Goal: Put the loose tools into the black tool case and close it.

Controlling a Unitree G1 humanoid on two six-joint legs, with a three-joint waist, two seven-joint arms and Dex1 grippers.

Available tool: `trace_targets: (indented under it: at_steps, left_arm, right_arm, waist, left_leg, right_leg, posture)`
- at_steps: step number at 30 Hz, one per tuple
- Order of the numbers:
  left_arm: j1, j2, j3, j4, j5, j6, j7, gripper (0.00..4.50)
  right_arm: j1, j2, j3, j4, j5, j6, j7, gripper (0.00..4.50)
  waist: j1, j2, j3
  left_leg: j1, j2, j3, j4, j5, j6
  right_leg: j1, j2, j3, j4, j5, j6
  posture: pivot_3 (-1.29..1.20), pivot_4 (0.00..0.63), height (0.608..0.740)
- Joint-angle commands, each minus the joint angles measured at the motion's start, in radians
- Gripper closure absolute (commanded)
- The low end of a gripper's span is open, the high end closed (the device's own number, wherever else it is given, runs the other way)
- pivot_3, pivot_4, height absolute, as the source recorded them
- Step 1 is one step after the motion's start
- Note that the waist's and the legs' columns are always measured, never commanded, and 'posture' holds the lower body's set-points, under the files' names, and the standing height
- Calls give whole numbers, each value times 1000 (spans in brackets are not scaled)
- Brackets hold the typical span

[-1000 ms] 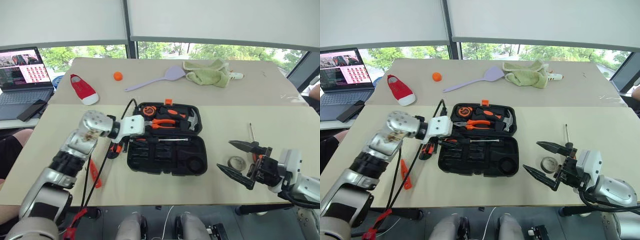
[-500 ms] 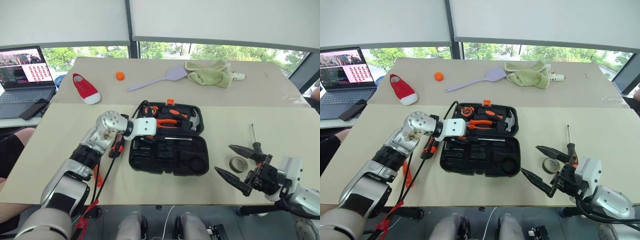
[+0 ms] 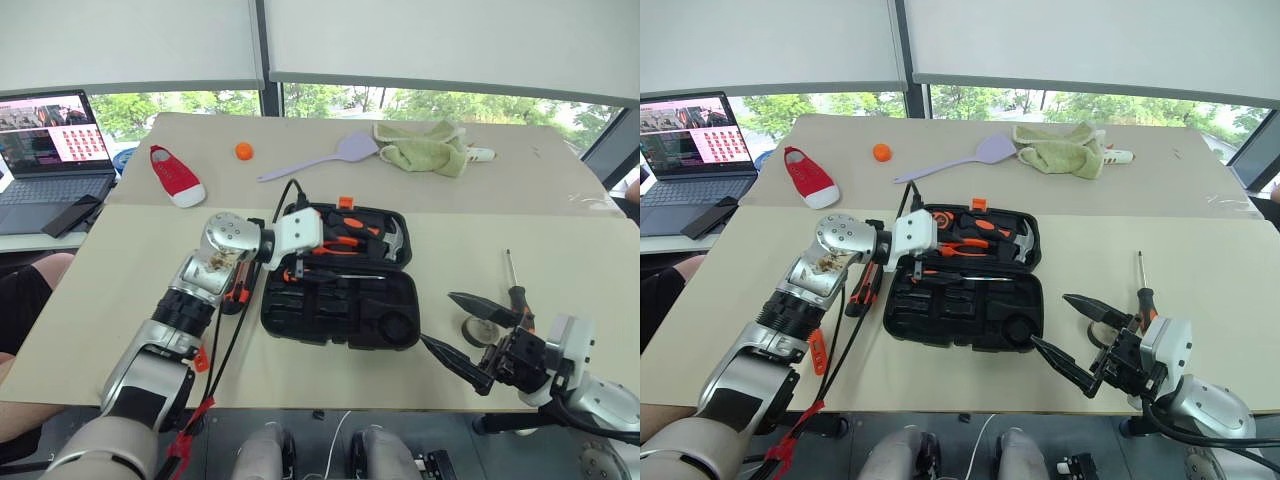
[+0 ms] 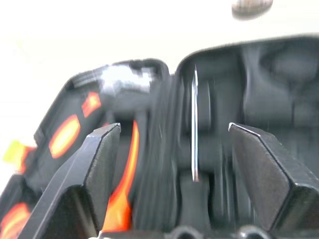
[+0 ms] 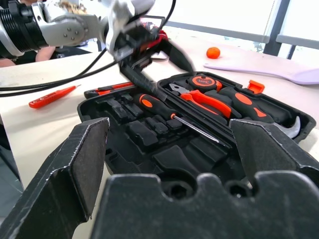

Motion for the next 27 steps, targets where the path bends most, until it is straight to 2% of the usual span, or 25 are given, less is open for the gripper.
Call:
trace_targets:
  at_steps: [1,4,6,7,16,18,20,22,23,25,27]
  left_arm:
    - [34,-2,11,30,1,-8,29,2179]
    - [49,-11,-14,70,42,-33,61,3192]
    - [63,-19,-40,91,70,-34,68,4140]
    - [67,-22,-47,97,76,-33,69,4419]
    - [116,-63,-106,103,129,8,91,4419]
    - [120,-63,-94,107,123,-16,97,4419]
    - [123,-73,-29,93,62,-42,115,4419]
    - [132,-80,61,52,-53,-44,86,3892]
    - [153,-56,106,15,-130,-71,10,3671]
    - [193,-12,173,-30,-212,-142,-62,2911]
    - [244,36,234,-84,-297,-106,-113,2147]
  right_arm:
    - [2,8,-8,-28,7,-4,-11,0]
    - [1,11,-7,-28,4,-4,-15,0]
    - [1,11,-7,-28,3,-4,-19,0]
    - [1,11,-6,-28,2,-4,-21,0]
    - [42,14,-20,-53,4,-2,-41,0]
    - [57,21,-34,-57,1,-3,-60,0]
    - [82,32,-72,-52,5,-5,-88,0]
    - [123,36,-135,-41,20,-7,-101,0]
    - [164,35,-186,-29,39,-4,-91,0]
    - [233,38,-267,-2,42,-19,-73,0]
    - [284,69,-351,42,47,-46,-78,0]
  waist:
    - [-1,0,0]
    - [3,0,0]
    - [7,0,0]
    - [9,0,0]
    - [28,2,-2]
    - [30,2,-2]
    - [31,2,-2]
    - [31,2,-2]
    - [28,2,-2]
    - [25,2,-2]
    - [17,2,-2]
  left_leg:
    - [0,0,0,0,0,0]
    - [-1,0,0,0,0,1]
    - [-1,0,0,0,-1,2]
    - [-1,-1,0,0,-3,5]
    - [-1,-2,-1,2,-7,11]
    - [-1,-2,-1,3,-7,11]
    - [-1,-2,-1,3,-7,11]
    - [-1,-2,-1,3,-7,11]
    - [-2,-2,0,3,-7,11]
    - [-4,-2,0,3,-6,10]
    - [-4,-1,0,2,-3,4]
  right_leg:
    - [0,0,0,0,0,0]
    - [0,0,0,0,0,0]
    - [0,0,0,0,0,1]
    - [0,-1,-1,0,0,1]
    - [2,-4,-1,0,1,2]
    - [2,-4,-1,-1,2,3]
    - [2,-4,-1,-1,2,3]
    - [2,-5,-1,-1,2,3]
    - [0,-5,-1,-1,2,3]
    - [-1,-4,-1,-1,2,3]
    - [-1,-4,-1,-1,2,3]
  posture:
    - [0,150,740]
    - [0,150,740]
    - [0,150,740]
    - [0,150,740]
    - [0,150,740]
    - [0,150,740]
    - [0,150,740]
    - [0,150,740]
    - [0,150,740]
    - [0,150,740]
    - [0,150,740]
